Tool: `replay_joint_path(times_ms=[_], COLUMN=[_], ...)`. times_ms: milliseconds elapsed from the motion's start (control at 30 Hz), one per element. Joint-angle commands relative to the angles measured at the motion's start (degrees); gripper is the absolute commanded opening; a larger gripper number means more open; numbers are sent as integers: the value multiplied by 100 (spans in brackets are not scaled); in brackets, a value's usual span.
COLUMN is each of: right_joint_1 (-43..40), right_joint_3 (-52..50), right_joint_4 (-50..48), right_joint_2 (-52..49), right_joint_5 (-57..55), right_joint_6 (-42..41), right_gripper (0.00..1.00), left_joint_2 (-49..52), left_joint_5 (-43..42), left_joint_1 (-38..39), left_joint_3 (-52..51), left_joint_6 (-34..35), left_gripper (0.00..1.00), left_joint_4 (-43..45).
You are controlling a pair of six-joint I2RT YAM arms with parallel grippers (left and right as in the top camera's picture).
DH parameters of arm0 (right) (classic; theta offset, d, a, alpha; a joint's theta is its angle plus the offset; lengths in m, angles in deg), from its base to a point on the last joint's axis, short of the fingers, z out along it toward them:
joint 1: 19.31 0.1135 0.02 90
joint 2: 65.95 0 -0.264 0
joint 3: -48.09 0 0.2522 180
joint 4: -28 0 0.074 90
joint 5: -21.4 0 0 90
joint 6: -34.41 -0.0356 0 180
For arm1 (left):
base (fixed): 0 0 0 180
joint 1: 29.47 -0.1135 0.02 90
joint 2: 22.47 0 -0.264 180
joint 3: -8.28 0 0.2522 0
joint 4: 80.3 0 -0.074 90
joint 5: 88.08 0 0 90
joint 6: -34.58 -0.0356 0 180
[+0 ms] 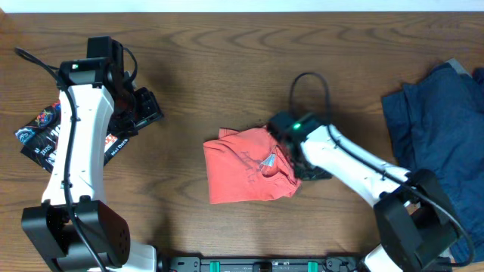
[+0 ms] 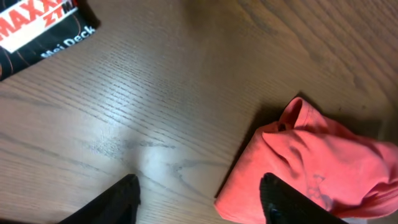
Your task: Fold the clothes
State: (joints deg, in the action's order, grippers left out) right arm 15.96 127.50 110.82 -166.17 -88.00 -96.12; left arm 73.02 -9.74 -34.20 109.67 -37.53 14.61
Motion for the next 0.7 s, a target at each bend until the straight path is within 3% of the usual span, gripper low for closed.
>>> replay_joint_path(times_ms=[0, 233, 667], right_joint_1=[-144, 140, 721], right_joint_3=[236, 612, 415], right_joint_4=[-17, -984, -1163], right_joint_2=[162, 774, 188], right_joint_5=[219, 2992, 2745], right_joint_6=[251, 2638, 2732], right_gripper=[12, 28, 29], left_joint_2=[-22, 35, 1067], left_joint_5=[4, 4, -166], left_joint_1=[216, 837, 1738], left_joint_3=[-4, -142, -669], left_joint_6=[-330, -393, -393], left_gripper=[68, 73, 73], left_joint_4=[120, 649, 1471])
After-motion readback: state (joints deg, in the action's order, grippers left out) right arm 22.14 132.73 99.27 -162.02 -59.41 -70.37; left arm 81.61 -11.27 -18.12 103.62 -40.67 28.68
